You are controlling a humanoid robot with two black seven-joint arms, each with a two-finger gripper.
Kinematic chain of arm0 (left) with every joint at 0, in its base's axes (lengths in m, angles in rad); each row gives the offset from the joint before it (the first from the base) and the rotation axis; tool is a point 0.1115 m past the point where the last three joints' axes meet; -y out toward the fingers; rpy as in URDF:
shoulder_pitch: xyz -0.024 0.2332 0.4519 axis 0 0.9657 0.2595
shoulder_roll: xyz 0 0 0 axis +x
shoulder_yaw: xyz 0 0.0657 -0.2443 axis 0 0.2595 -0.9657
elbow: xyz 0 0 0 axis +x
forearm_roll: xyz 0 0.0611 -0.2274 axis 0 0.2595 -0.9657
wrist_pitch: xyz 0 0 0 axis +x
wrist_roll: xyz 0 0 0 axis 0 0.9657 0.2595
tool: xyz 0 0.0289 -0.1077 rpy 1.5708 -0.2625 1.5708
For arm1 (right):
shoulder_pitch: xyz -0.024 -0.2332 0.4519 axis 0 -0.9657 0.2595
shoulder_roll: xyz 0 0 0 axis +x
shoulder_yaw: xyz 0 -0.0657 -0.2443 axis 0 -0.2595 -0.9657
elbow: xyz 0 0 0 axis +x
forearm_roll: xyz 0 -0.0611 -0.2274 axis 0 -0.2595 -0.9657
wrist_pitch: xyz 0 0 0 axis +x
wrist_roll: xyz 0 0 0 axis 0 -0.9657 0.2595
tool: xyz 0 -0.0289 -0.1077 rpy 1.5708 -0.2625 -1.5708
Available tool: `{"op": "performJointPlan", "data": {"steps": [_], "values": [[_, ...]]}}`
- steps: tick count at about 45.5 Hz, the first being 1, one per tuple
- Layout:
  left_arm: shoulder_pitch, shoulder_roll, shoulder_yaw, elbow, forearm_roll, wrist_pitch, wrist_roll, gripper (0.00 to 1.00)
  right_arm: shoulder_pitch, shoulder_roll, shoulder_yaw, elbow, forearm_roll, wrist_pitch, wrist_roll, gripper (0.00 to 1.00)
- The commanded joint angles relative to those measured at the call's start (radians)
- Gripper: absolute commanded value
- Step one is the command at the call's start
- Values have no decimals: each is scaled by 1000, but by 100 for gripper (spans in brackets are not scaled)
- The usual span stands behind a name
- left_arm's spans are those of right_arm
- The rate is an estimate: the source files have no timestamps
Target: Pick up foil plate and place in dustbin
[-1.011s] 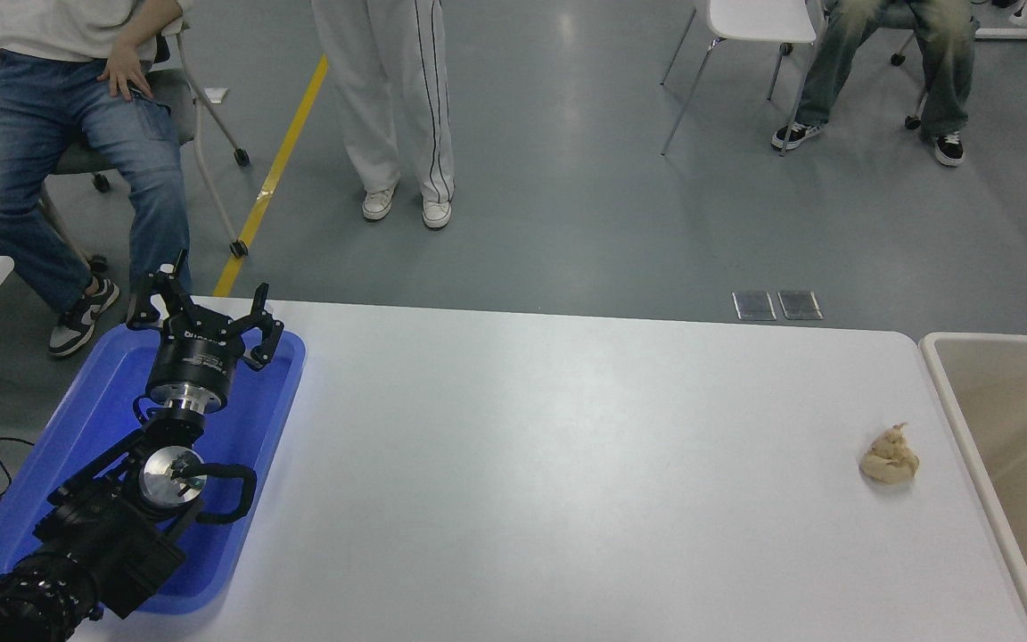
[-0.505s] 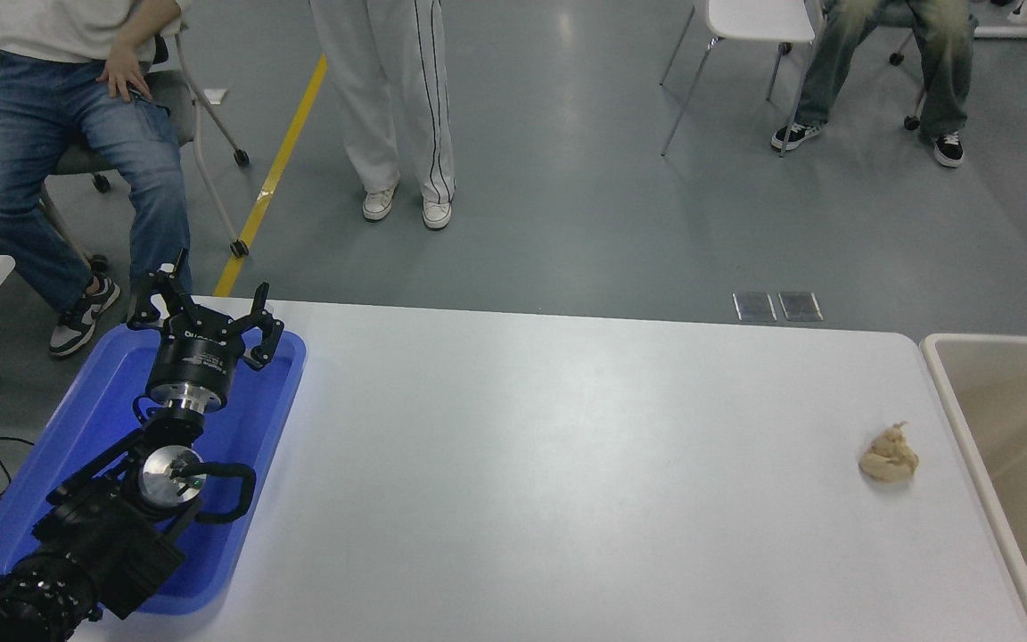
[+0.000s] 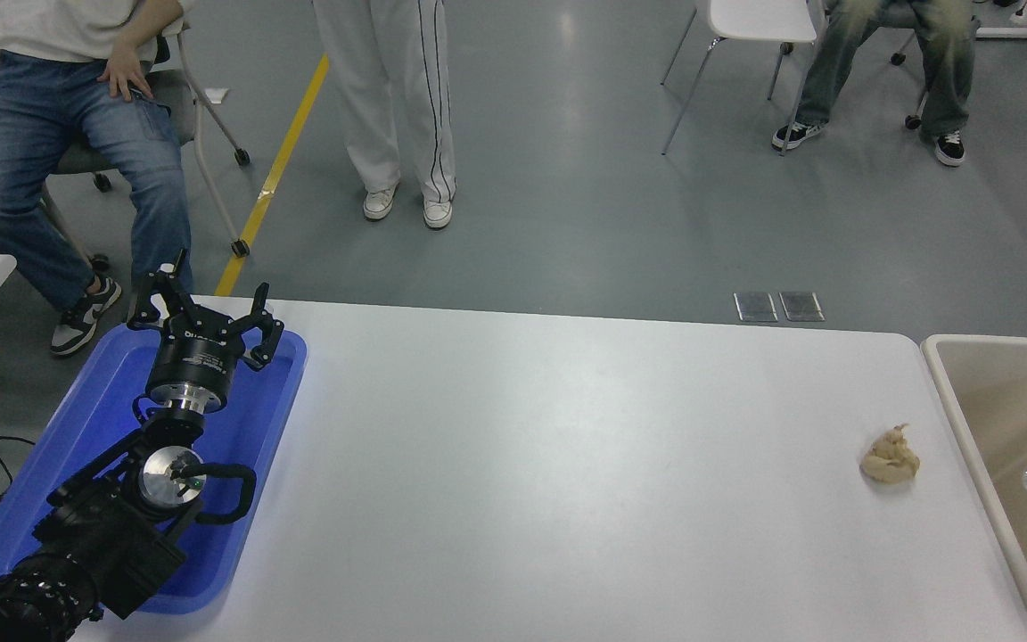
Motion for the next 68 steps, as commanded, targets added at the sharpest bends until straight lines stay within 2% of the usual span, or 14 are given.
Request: {"op": "performJointPlan", "data": {"steps": [1,12,21,42,48,53,63,66,68], "values": [[0,0,0,1,0,1,0,100,-140,77,31,-21,79,-324,0,0],[0,0,0,1,0,-1,0,100,-220,154,31,-105,183,-544,2,0],[0,0,0,1,0,-1,0,100,-246,197,31,-179,263,-559,3,0],[0,0,0,1,0,1,0,100,-283,211,28,-182,261,-599,3,0],[0,0,0,1,0,-1,0,100,-286,209,22,-221,258,-616,5,61],[0,0,0,1,0,1,0,100,-288,211,28,-230,260,-631,5,83],[0,0,0,1,0,1,0,100,-288,216,28,-228,261,-637,5,90],[0,0,0,1,0,1,0,100,-288,217,29,-228,261,-639,5,97],[0,0,0,1,0,1,0,100,-288,217,29,-231,261,-640,5,98]]}}
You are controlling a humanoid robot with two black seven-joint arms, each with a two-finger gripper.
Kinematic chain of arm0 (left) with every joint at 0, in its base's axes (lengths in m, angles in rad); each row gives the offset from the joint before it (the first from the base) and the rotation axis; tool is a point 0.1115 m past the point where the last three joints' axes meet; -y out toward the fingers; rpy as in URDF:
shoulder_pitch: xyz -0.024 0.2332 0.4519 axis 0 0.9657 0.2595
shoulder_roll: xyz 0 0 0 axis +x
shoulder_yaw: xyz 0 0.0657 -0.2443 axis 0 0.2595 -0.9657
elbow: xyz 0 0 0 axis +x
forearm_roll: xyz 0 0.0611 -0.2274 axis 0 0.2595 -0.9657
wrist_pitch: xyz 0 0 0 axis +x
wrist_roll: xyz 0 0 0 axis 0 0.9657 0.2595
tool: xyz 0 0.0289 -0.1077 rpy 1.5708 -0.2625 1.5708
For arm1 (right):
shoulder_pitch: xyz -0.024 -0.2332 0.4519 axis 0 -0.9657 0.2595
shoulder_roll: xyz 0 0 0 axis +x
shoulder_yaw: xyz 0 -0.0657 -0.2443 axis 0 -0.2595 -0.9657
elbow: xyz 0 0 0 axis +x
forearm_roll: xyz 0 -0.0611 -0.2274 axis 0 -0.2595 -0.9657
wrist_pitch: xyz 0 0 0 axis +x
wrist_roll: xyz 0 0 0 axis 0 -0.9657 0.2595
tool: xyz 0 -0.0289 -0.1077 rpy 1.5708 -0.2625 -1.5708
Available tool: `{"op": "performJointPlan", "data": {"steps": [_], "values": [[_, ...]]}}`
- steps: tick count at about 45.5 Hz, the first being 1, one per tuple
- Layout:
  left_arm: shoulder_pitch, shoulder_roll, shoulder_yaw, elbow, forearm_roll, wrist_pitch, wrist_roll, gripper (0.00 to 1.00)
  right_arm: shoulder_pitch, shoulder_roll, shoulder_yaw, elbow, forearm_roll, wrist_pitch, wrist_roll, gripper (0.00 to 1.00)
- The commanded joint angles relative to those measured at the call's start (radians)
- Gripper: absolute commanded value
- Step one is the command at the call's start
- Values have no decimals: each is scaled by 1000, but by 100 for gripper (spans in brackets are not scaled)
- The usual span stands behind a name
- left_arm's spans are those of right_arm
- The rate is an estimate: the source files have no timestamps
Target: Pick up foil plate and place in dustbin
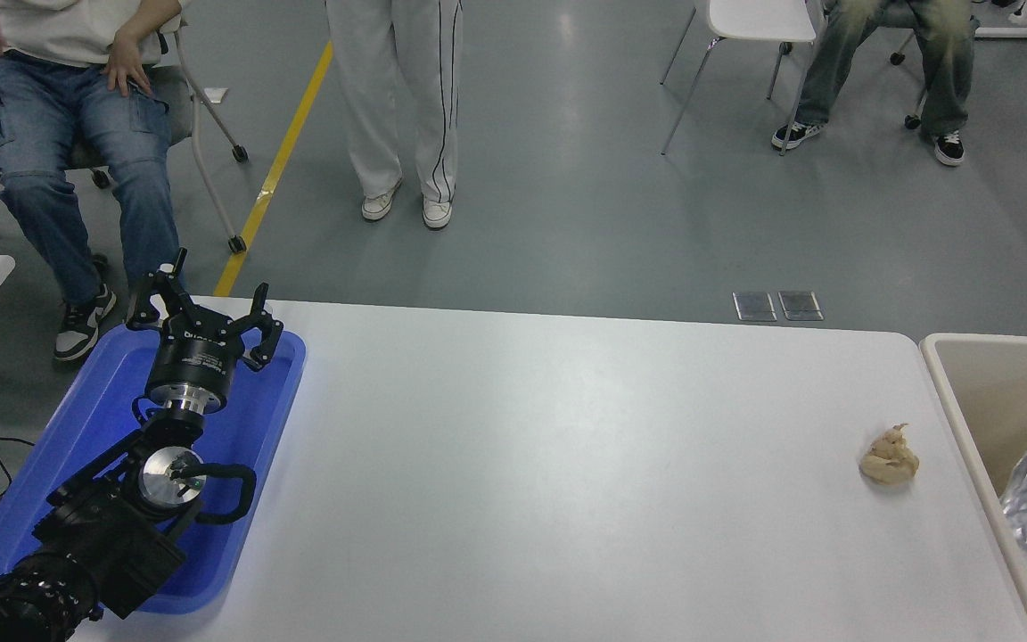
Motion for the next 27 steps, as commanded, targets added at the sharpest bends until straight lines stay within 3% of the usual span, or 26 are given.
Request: {"op": "performJointPlan", "data": {"steps": [1,27], "values": [[0,0,0,0,0,1,0,100,-2,4,2,-9,1,-11,0,98],[2,0,0,0,0,1,-3,100,-7,18,0,-37,1,-11,0,99]]}}
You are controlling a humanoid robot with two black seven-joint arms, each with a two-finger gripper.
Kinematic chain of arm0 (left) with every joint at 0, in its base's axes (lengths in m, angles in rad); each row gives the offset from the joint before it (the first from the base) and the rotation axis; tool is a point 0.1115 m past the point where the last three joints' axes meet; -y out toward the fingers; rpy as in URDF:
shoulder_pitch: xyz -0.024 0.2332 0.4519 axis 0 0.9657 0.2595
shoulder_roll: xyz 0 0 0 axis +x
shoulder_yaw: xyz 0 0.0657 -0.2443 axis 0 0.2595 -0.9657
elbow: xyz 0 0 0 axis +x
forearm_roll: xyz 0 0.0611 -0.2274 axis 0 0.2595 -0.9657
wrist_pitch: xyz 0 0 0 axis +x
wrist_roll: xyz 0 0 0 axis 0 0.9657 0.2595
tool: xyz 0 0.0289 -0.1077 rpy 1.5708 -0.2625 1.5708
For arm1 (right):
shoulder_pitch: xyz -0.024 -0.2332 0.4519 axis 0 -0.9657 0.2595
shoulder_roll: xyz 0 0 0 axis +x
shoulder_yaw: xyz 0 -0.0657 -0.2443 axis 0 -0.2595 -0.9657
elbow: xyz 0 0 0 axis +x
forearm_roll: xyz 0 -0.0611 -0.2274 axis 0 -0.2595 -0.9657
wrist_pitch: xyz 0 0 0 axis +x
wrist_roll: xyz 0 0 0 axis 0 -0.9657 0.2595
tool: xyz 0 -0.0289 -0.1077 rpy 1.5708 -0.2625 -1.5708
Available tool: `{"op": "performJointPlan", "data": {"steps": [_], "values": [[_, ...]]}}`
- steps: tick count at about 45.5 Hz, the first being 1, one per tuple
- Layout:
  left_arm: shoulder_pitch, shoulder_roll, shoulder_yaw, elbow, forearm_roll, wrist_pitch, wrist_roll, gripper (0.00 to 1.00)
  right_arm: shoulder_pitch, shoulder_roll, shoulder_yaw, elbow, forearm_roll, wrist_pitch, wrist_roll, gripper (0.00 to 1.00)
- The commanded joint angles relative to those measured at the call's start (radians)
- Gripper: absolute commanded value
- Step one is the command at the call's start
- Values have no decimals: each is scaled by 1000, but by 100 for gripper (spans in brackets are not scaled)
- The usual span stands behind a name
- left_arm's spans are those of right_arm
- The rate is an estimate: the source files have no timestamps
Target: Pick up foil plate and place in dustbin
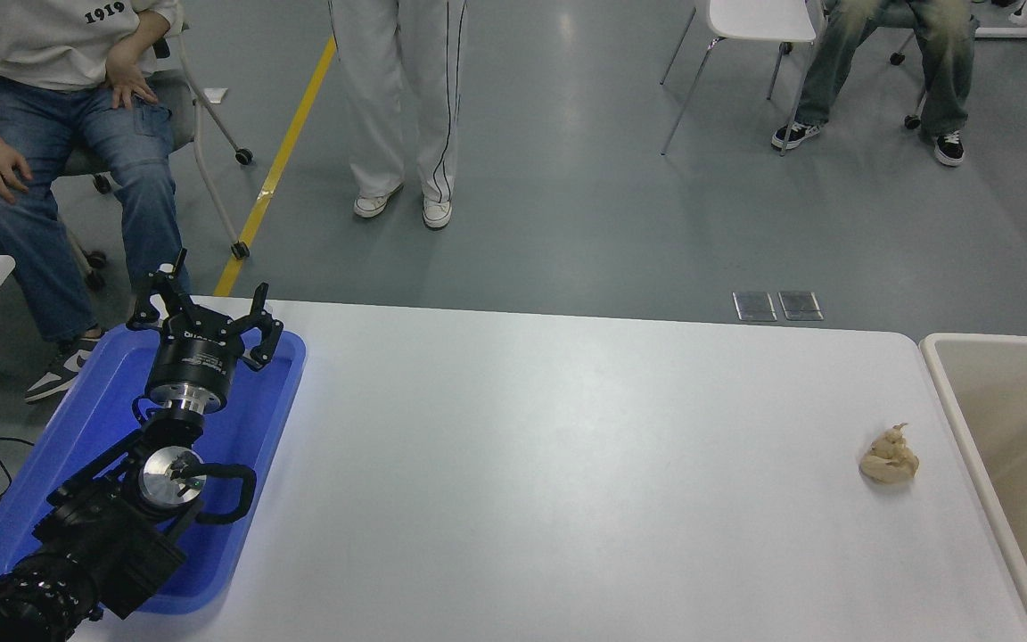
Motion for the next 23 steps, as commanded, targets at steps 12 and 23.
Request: {"op": "performJointPlan", "data": {"steps": [12,23], "values": [[1,-1,0,0,0,0,0,100,11,30,-7,27,-17,7,-2,99],[1,-1,-2,0,0,0,0,100,129,-166,-16,370,-137,7,0,99]]}}
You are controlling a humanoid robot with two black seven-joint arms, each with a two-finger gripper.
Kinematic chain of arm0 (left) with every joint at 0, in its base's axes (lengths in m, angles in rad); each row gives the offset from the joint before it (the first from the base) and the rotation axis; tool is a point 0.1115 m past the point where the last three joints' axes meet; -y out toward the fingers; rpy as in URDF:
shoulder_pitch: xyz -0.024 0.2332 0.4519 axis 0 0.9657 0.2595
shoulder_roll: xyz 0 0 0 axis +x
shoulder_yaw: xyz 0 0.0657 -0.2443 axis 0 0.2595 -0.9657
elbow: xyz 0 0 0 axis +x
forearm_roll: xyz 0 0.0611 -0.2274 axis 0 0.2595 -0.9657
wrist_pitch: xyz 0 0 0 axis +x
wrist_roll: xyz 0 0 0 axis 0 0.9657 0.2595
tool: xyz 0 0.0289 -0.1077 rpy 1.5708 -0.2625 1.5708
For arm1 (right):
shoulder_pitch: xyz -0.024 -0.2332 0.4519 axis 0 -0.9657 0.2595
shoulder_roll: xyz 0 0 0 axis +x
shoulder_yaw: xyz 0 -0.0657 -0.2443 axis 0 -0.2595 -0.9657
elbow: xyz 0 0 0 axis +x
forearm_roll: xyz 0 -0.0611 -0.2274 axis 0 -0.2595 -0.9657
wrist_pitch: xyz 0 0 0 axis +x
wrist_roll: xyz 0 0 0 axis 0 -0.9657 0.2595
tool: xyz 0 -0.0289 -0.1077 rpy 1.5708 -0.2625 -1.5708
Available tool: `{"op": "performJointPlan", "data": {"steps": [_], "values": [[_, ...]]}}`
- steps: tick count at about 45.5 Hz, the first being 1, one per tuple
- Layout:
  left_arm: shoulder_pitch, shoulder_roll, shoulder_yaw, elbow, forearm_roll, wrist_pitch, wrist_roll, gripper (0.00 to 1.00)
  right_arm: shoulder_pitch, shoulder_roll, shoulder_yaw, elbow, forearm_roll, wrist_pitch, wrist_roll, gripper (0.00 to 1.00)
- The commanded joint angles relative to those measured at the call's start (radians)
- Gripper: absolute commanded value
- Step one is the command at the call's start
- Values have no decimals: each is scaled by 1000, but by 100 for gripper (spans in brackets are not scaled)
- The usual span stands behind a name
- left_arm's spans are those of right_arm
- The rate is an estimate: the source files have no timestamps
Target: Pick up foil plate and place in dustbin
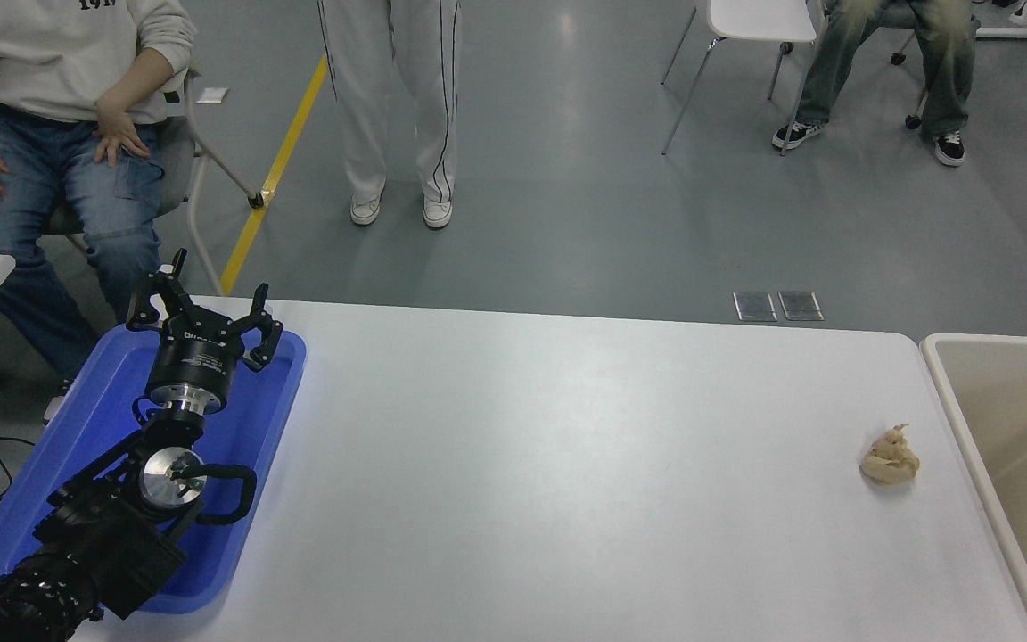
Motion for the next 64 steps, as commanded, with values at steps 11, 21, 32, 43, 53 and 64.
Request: {"op": "performJointPlan", "data": {"steps": [11,21,32,43,53,64], "values": [[-1,-1,0,-1,0,0,0,100,222,-308,-9,587,-213,10,-1,100],[-1,-1,0,-2,0,-2,2,100,410,-388,-201,839,-221,25,0,100],[-1,-1,0,-2,0,-2,2,100,775,-386,-583,1028,-219,168,-1,100],[-1,-1,0,-2,0,-2,3,100,1071,-354,-759,1034,-219,592,-1,100],[-1,-1,0,-2,0,-2,3,100,1303,-172,-906,1034,-205,938,-1,100],[-1,-1,0,-2,0,-2,3,100,1507,-35,-939,1118,-201,955,-1,100]]}}
